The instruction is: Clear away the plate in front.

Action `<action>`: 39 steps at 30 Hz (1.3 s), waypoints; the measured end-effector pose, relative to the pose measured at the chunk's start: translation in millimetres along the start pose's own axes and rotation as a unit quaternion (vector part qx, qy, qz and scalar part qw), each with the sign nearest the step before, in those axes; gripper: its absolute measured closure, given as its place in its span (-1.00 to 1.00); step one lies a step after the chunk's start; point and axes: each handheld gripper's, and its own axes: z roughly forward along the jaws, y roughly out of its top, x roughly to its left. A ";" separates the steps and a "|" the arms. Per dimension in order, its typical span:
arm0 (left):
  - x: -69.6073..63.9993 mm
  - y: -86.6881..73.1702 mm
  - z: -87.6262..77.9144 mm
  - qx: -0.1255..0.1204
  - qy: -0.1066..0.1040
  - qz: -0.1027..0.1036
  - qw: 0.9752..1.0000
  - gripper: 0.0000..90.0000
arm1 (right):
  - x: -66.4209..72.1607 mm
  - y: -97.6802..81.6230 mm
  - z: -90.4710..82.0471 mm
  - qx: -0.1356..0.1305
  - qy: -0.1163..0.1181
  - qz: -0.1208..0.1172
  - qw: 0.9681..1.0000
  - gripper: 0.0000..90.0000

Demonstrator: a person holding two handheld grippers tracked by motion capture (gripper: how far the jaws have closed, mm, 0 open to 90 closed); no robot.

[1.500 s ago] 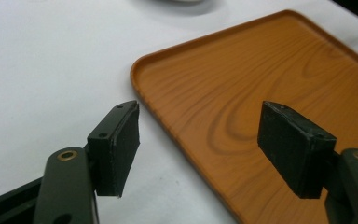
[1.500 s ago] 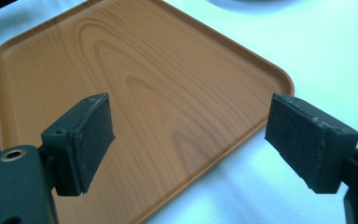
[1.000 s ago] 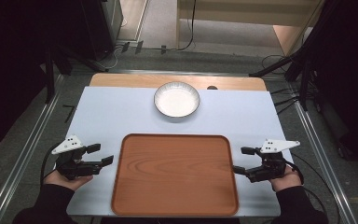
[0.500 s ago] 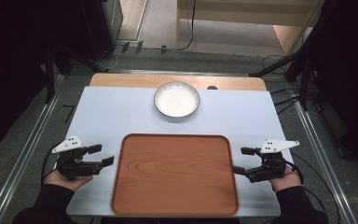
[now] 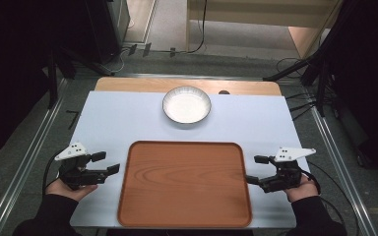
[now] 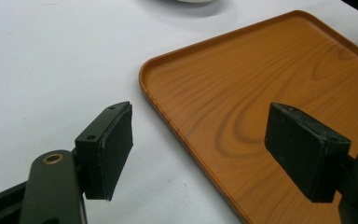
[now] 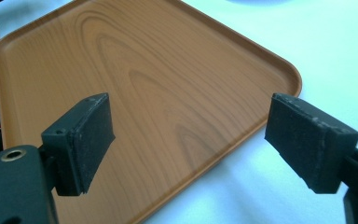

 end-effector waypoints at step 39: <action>-0.7 51.0 35.9 0.045 0.015 -0.031 0.998 -0.35 | -1.0 2.1 3.0 0.003 0.002 0.001 1.000 -0.65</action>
